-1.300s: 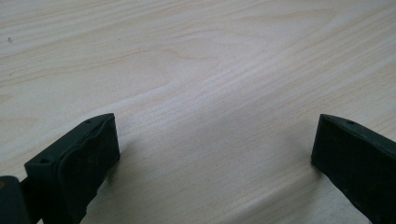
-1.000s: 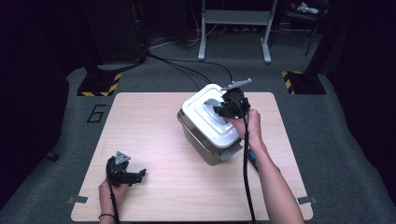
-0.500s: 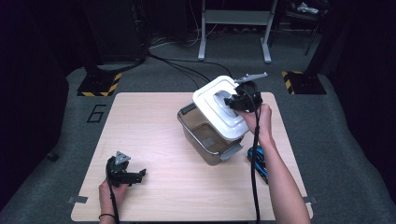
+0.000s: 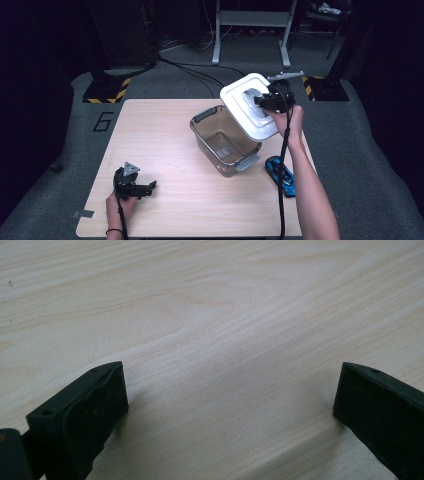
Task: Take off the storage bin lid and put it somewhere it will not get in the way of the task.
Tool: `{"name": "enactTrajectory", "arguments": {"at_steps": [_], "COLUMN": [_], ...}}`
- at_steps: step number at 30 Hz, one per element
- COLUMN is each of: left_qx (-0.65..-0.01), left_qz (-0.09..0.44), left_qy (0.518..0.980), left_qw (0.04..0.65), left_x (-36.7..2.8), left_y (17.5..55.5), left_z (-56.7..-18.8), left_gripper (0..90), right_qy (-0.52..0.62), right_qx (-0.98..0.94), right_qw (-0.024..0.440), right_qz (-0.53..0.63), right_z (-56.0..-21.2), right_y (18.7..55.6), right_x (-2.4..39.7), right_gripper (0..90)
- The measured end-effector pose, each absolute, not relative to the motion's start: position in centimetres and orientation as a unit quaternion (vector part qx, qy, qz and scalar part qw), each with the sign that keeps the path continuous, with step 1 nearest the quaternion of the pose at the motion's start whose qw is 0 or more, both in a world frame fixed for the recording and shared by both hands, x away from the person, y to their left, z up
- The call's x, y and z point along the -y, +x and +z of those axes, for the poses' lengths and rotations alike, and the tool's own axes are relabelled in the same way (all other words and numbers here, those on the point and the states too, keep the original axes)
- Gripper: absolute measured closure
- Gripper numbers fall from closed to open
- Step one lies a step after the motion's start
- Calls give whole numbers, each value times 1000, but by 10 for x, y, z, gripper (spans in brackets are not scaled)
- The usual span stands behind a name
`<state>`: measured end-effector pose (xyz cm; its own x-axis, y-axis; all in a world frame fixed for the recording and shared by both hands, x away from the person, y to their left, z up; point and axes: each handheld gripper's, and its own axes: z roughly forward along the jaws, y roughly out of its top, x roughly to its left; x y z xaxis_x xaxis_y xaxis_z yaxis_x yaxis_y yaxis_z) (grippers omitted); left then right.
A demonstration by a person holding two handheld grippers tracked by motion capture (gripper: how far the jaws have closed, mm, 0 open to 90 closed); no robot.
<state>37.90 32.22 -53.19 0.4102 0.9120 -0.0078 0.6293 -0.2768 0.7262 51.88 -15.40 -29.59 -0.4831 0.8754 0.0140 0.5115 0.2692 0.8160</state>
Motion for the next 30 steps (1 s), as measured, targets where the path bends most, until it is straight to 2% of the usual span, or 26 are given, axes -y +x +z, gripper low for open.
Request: {"name": "enactTrajectory", "arguments": {"at_steps": [18,26,30], "left_qx": [-500,-500,-500], "left_qz": [212,211,211], "left_qy": [771,771,771], "left_qw": [333,333,333], "left_x": [-322,-322,-322], "left_y": [379,379,379], "left_z": [-532,-532,-532], "left_gripper": [8,8,8], "right_qy": [499,515,530], "right_qx": [-735,-721,-712], "right_qw": [234,246,238], "right_qz": [394,393,394], "right_z": [-309,-332,-346], "right_y": [540,552,557], "right_x": [194,210,215], "right_gripper": [666,666,666]}}
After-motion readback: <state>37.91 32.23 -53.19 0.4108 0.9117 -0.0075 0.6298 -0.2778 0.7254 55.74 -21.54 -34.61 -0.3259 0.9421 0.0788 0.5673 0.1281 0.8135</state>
